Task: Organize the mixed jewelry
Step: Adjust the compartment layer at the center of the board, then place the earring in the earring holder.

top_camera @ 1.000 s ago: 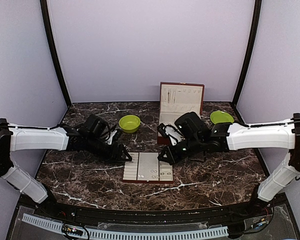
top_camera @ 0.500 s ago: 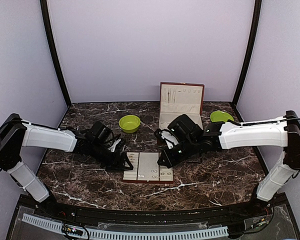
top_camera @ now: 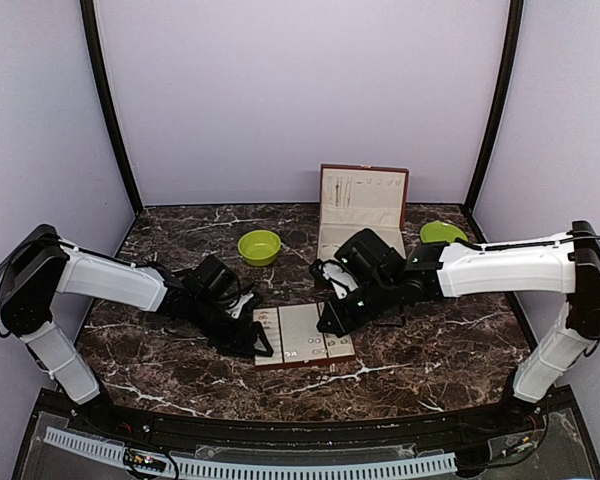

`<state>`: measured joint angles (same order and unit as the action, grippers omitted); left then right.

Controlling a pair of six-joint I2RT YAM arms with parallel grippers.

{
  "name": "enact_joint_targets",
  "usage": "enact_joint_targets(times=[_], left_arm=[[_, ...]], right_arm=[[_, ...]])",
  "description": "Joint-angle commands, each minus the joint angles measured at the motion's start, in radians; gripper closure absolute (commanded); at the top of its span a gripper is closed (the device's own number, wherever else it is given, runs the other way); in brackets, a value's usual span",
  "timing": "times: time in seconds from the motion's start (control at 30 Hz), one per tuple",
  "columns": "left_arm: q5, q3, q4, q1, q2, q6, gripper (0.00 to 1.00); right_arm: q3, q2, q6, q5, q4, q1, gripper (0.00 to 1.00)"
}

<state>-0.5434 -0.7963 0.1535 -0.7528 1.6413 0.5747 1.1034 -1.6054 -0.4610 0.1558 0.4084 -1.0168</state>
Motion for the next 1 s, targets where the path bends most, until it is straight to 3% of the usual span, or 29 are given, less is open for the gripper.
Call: enact_joint_targets(times=[0.0,0.27,0.37,0.5,0.73,0.97], left_arm=[[0.005,-0.002,0.001,-0.032,-0.023,-0.003,0.33],[-0.074,0.014,-0.188,-0.097,-0.013,0.056,0.33],[-0.049,0.010,-0.165,-0.099,-0.044,0.040,0.33],[0.057,-0.017,-0.013,-0.090,-0.110,-0.017,0.33],[0.067,-0.037,0.072,0.060,-0.217,-0.069,0.32],[0.137,-0.244,0.254,0.253,-0.267,-0.272,0.29]], right_arm=[[0.024,-0.009,0.004,-0.016,0.000,-0.013,0.95],[0.057,-0.049,0.019,-0.036,0.057,-0.021,0.95],[0.083,-0.069,0.030,-0.054,0.093,-0.032,0.95],[0.120,-0.107,0.050,-0.075,0.144,-0.047,0.95],[0.180,-0.167,0.069,-0.122,0.224,-0.051,0.95],[0.240,-0.224,0.084,-0.131,0.278,-0.052,0.95]])
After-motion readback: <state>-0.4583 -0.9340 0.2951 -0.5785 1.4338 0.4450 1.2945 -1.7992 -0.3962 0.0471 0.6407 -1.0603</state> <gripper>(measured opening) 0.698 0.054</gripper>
